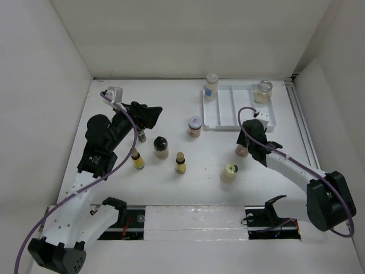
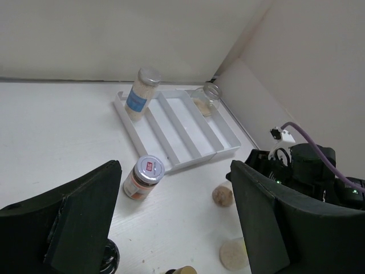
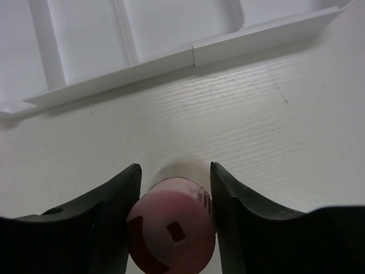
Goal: Organize the condiment bottles
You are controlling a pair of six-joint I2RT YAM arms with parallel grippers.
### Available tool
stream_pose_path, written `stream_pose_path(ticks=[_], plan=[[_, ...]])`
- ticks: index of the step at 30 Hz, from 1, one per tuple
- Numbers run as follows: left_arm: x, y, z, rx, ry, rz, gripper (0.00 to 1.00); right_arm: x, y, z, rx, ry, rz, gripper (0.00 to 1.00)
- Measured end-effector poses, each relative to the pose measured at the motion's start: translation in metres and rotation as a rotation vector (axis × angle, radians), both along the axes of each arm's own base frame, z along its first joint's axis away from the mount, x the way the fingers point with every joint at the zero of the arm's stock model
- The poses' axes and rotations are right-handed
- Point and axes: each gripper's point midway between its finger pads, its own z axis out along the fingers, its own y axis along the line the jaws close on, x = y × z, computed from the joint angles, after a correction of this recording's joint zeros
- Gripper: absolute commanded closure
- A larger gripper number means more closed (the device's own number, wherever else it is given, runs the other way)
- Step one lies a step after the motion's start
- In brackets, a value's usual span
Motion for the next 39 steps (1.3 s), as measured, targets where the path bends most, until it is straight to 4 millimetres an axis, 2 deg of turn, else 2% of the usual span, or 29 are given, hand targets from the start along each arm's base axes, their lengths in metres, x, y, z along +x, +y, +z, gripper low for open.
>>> stream_pose_path(ticks=[3, 5, 7, 9, 11, 14, 15, 17, 19, 22, 25, 31, 35, 39], plan=[[0.0, 0.0, -0.001, 0.0, 0.002, 0.0, 0.27, 0.001, -0.002, 0.01, 0.001, -0.034, -0.014, 0.6], [0.0, -0.001, -0.002, 0.002, 0.005, -0.003, 0.27, 0.003, 0.0, 0.023, -0.003, -0.071, -0.001, 0.6], [0.0, -0.001, -0.003, 0.002, 0.006, -0.006, 0.27, 0.009, 0.002, 0.043, -0.014, -0.122, 0.009, 0.62], [0.001, -0.001, -0.003, 0.002, 0.007, -0.006, 0.27, 0.023, 0.003, 0.072, -0.014, -0.19, 0.005, 0.62], [0.002, -0.002, -0.005, 0.004, 0.011, -0.007, 0.27, 0.045, 0.002, 0.108, -0.003, -0.28, -0.004, 0.62], [0.003, -0.003, -0.008, 0.006, 0.018, -0.011, 0.27, 0.09, -0.018, 0.157, 0.011, -0.392, -0.042, 0.62], [0.003, -0.003, -0.009, 0.007, 0.019, -0.011, 0.27, 0.107, -0.026, 0.169, 0.01, -0.421, -0.056, 0.62], [0.003, -0.003, -0.008, 0.006, 0.019, -0.01, 0.27, 0.135, -0.043, 0.176, -0.004, -0.439, -0.085, 0.62], [0.002, -0.003, -0.008, 0.006, 0.018, -0.011, 0.27, 0.155, -0.059, 0.17, -0.025, -0.423, -0.108, 0.62], [0.002, -0.002, -0.008, 0.006, 0.016, -0.008, 0.27, 0.175, -0.08, 0.142, -0.049, -0.358, -0.128, 0.62], [0.002, -0.002, -0.007, 0.005, 0.015, -0.006, 0.27, 0.177, -0.1, 0.112, -0.055, -0.281, -0.139, 0.62], [0.003, -0.002, -0.009, 0.006, 0.019, -0.005, 0.27, 0.179, -0.137, 0.084, -0.042, -0.222, -0.182, 0.61], [0.003, -0.002, -0.009, 0.007, 0.019, -0.005, 0.27, 0.193, -0.146, 0.053, -0.012, -0.166, -0.167, 0.58], [0.003, -0.002, -0.009, 0.007, 0.019, -0.006, 0.27, 0.205, -0.144, 0.021, 0.021, -0.11, -0.135, 0.54]])
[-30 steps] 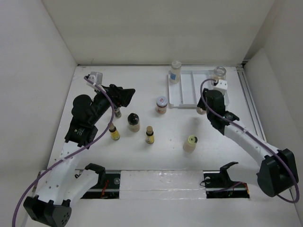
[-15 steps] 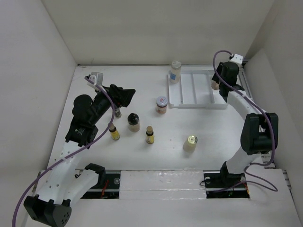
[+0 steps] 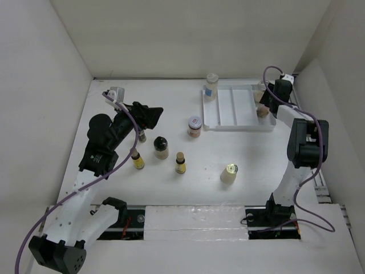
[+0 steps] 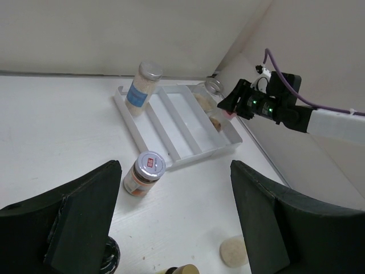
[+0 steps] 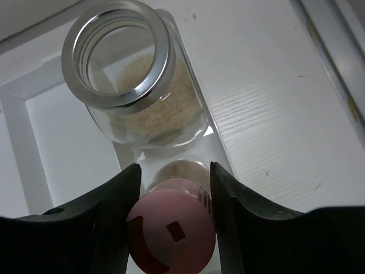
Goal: Organize the condiment bottles
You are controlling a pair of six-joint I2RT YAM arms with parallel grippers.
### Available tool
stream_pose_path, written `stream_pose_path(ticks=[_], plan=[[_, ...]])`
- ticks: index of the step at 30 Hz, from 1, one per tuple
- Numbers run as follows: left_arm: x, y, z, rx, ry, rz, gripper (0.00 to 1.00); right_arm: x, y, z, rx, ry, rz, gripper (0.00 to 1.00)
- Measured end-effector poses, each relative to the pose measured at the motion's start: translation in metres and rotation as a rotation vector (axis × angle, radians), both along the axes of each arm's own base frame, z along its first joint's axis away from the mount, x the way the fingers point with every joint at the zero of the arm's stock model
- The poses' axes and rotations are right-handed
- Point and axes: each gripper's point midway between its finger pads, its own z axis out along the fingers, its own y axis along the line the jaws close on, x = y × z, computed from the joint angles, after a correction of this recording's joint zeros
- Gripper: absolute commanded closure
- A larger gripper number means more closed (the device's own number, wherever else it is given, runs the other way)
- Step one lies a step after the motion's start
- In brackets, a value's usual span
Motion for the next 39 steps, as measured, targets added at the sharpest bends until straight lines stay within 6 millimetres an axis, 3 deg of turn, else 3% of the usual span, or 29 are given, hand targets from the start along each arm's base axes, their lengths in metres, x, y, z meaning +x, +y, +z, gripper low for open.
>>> stream_pose_path(ticks=[3, 7, 11, 13, 19, 22, 24, 26, 29, 31, 32, 33, 35, 38, 39], plan=[[0.0, 0.0, 0.0, 0.0, 0.0, 0.002, 0.27, 0.009, 0.002, -0.005, 0.011, 0.001, 0.015, 0.5], [0.0, 0.0, 0.0, 0.0, 0.0, 0.001, 0.27, 0.021, 0.003, 0.009, 0.011, -0.034, 0.024, 0.3], [0.0, 0.0, 0.0, 0.0, 0.0, 0.001, 0.27, 0.024, 0.002, 0.014, 0.009, -0.048, 0.026, 0.2], [0.0, 0.0, 0.0, 0.0, 0.0, 0.0, 0.27, 0.023, 0.002, 0.014, 0.008, -0.046, 0.027, 0.1], [0.0, 0.0, 0.0, 0.0, 0.0, -0.002, 0.27, 0.016, 0.003, 0.019, 0.001, -0.049, 0.022, 0.13], [0.0, -0.001, 0.0, 0.0, 0.0, -0.004, 0.27, -0.015, 0.01, 0.037, -0.019, -0.064, 0.003, 0.14], [-0.001, -0.001, 0.0, 0.0, -0.001, -0.008, 0.27, -0.043, 0.026, 0.06, -0.038, -0.111, 0.005, 0.15], [-0.001, -0.001, 0.0, -0.001, 0.0, -0.01, 0.27, -0.069, 0.057, 0.086, -0.041, -0.177, 0.047, 0.29], [-0.001, -0.001, 0.0, -0.004, 0.002, -0.01, 0.27, -0.108, 0.128, 0.116, -0.006, -0.292, 0.202, 0.65], [-0.001, -0.001, 0.0, -0.006, 0.003, -0.009, 0.27, -0.141, 0.179, 0.117, 0.034, -0.319, 0.349, 0.58], [-0.001, -0.001, 0.0, -0.006, 0.004, -0.005, 0.27, -0.16, 0.198, 0.113, 0.05, -0.313, 0.414, 0.48], [0.0, 0.0, 0.0, -0.006, 0.004, 0.0, 0.27, -0.179, 0.212, 0.108, 0.062, -0.304, 0.472, 0.22], [0.001, 0.001, 0.0, -0.007, 0.005, 0.008, 0.19, -0.215, 0.228, 0.096, 0.074, -0.277, 0.563, 0.04], [0.002, 0.002, 0.0, -0.009, 0.008, 0.014, 0.08, -0.265, 0.233, 0.081, 0.093, -0.206, 0.658, 0.01], [0.003, 0.002, -0.001, -0.009, 0.012, 0.017, 0.0, -0.276, 0.233, 0.078, 0.104, -0.181, 0.673, 0.01]])
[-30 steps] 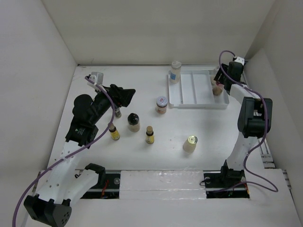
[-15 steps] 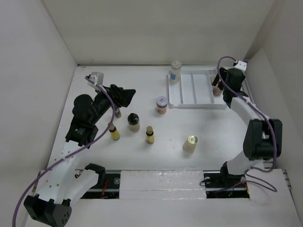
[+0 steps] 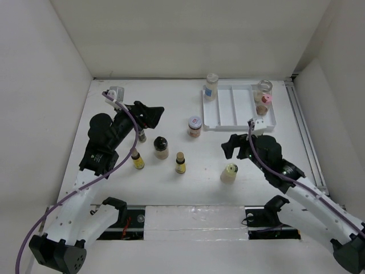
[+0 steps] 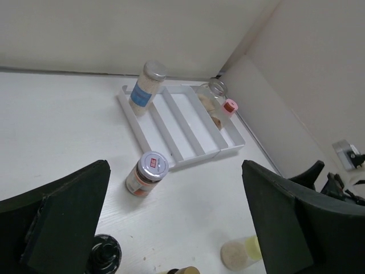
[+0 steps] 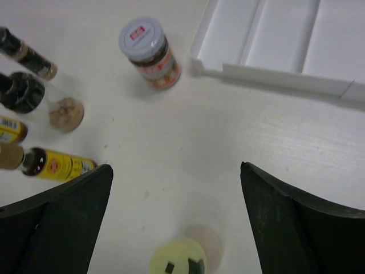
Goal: Organize the condiment bottles
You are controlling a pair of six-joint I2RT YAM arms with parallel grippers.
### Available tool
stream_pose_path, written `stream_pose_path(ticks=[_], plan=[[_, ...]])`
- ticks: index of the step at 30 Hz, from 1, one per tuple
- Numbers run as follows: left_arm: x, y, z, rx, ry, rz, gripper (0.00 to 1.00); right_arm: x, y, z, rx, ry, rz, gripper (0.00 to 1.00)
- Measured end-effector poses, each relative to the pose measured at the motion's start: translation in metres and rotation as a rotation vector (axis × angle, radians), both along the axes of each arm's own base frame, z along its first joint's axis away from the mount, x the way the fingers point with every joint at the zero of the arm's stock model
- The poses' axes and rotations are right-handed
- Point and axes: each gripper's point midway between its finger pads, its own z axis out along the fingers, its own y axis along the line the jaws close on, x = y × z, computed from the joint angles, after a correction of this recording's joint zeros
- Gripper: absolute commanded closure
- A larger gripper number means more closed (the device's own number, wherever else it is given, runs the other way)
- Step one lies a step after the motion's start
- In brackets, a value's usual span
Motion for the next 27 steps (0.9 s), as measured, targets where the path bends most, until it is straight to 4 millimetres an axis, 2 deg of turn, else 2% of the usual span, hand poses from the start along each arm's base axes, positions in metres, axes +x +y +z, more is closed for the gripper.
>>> stream_pose_path(ticks=[4, 10, 13, 14, 16, 17, 18, 20, 24, 27], plan=[[0.005, 0.0, -0.009, 0.007, 0.031, 0.01, 0.0, -0.035, 0.005, -0.023, -0.01, 0.136, 0.054, 0.01], [0.01, 0.003, -0.017, 0.012, 0.063, 0.035, 0.0, -0.088, 0.02, -0.079, -0.127, 0.395, 0.133, 0.01], [0.01, 0.003, -0.017, 0.009, 0.064, 0.039, 0.0, -0.102, 0.018, -0.094, -0.175, 0.465, 0.113, 0.07], [0.01, 0.003, -0.017, 0.009, 0.065, 0.039, 0.0, -0.104, 0.015, -0.098, -0.187, 0.48, 0.096, 0.17], [0.01, 0.003, -0.016, 0.006, 0.065, 0.039, 0.0, -0.103, 0.011, -0.101, -0.196, 0.487, 0.058, 0.3], [0.01, 0.003, -0.016, 0.006, 0.064, 0.039, 0.0, -0.1, 0.009, -0.101, -0.197, 0.484, 0.037, 0.39], [0.01, 0.003, -0.016, 0.006, 0.064, 0.039, 0.02, -0.097, 0.007, -0.101, -0.199, 0.477, 0.014, 0.52], [0.009, 0.003, -0.015, 0.005, 0.061, 0.038, 0.02, -0.089, 0.003, -0.094, -0.202, 0.442, -0.028, 0.62], [0.009, 0.003, -0.014, -0.001, 0.063, 0.037, 0.05, -0.068, 0.002, -0.066, -0.196, 0.351, -0.096, 0.66], [0.008, 0.002, -0.014, -0.005, 0.066, 0.035, 0.12, -0.034, 0.0, -0.03, -0.187, 0.229, -0.15, 0.66]])
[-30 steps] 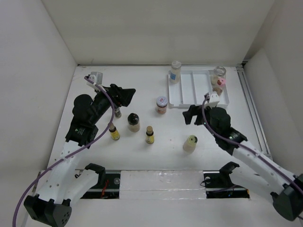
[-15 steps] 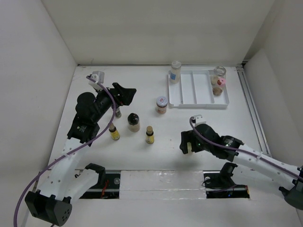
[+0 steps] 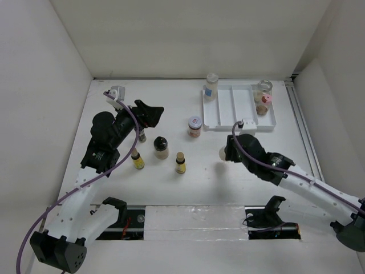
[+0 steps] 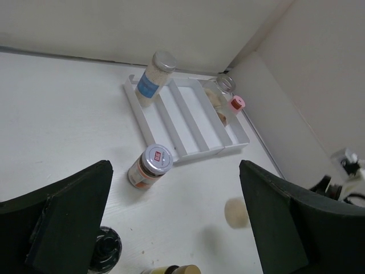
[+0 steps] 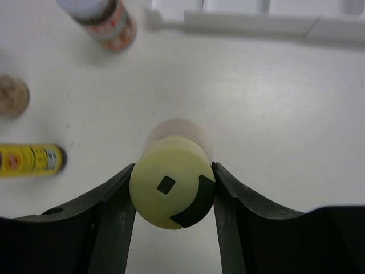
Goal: Organize the condiment bottles
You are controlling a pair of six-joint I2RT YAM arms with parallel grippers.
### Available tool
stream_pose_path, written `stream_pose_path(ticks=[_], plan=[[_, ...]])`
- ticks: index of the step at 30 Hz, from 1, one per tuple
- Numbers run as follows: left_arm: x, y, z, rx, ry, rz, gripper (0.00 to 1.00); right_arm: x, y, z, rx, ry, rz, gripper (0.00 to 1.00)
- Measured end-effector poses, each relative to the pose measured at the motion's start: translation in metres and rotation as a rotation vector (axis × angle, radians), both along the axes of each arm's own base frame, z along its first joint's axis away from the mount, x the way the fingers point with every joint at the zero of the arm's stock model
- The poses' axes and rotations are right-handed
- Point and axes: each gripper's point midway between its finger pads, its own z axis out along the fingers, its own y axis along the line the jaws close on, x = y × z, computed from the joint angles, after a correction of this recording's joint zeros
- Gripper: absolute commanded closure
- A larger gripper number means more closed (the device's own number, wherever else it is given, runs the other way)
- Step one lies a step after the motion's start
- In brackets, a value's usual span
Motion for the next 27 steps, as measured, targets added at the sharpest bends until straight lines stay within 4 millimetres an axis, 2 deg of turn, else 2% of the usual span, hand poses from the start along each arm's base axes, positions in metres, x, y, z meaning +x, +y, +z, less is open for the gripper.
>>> stream_pose_path(ticks=[2, 4, 6, 7, 9, 12, 16, 24, 27], plan=[[-0.001, -0.001, 0.0, -0.003, 0.0, -0.004, 0.13, 0.034, -0.005, 0.028, 0.009, -0.086, -0.038, 0.66], [-0.001, -0.001, 0.001, -0.006, -0.001, -0.006, 0.13, 0.07, -0.018, 0.053, 0.003, -0.152, -0.097, 0.66], [-0.003, 0.0, 0.004, -0.011, -0.009, -0.006, 0.13, 0.111, -0.04, 0.076, -0.004, -0.211, -0.175, 0.66], [-0.004, 0.0, 0.005, -0.012, -0.013, -0.006, 0.13, 0.137, -0.059, 0.089, -0.012, -0.251, -0.232, 0.66], [-0.008, 0.001, 0.012, -0.02, -0.034, -0.006, 0.13, 0.157, -0.08, 0.094, -0.019, -0.273, -0.28, 0.66], [-0.015, 0.004, 0.023, -0.031, -0.07, -0.002, 0.13, 0.18, -0.121, 0.083, -0.046, -0.26, -0.358, 0.66], [-0.017, 0.005, 0.026, -0.035, -0.082, -0.001, 0.13, 0.194, -0.159, 0.054, -0.058, -0.188, -0.417, 0.66], [-0.006, 0.001, 0.011, -0.019, -0.034, -0.005, 0.13, 0.215, -0.199, 0.025, -0.013, -0.155, -0.478, 0.68], [-0.005, -0.001, 0.01, -0.017, -0.028, -0.015, 0.13, 0.226, -0.209, -0.001, -0.004, -0.115, -0.497, 0.68]])
